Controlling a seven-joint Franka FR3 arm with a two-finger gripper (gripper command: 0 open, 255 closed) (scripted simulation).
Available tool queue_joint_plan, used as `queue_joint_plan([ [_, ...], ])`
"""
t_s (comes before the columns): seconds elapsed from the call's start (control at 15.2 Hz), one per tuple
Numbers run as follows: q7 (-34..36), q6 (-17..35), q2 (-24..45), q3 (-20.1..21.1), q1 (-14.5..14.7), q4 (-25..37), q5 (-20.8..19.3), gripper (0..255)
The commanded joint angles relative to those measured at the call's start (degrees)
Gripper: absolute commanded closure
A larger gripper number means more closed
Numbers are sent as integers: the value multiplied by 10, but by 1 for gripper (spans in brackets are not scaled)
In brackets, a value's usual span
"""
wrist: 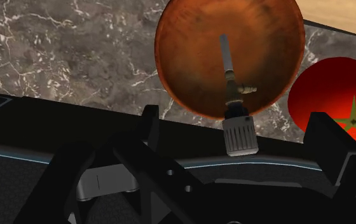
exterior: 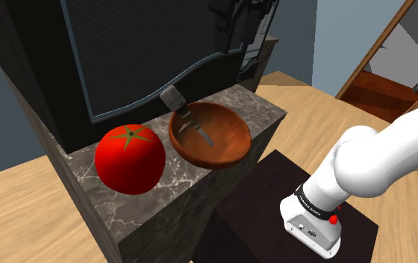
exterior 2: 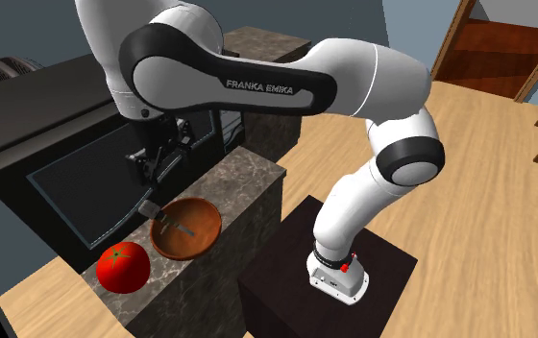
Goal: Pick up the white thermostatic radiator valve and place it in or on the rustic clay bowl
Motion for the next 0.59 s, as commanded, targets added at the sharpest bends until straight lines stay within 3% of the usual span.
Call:
queue_joint_plan([
  [0.0,9,-33,19,4,-3,51,-6,0],
  [0.07,13,-49,29,7,-4,76,-10,0],
  [0.53,13,-49,29,7,-4,76,-10,0],
])
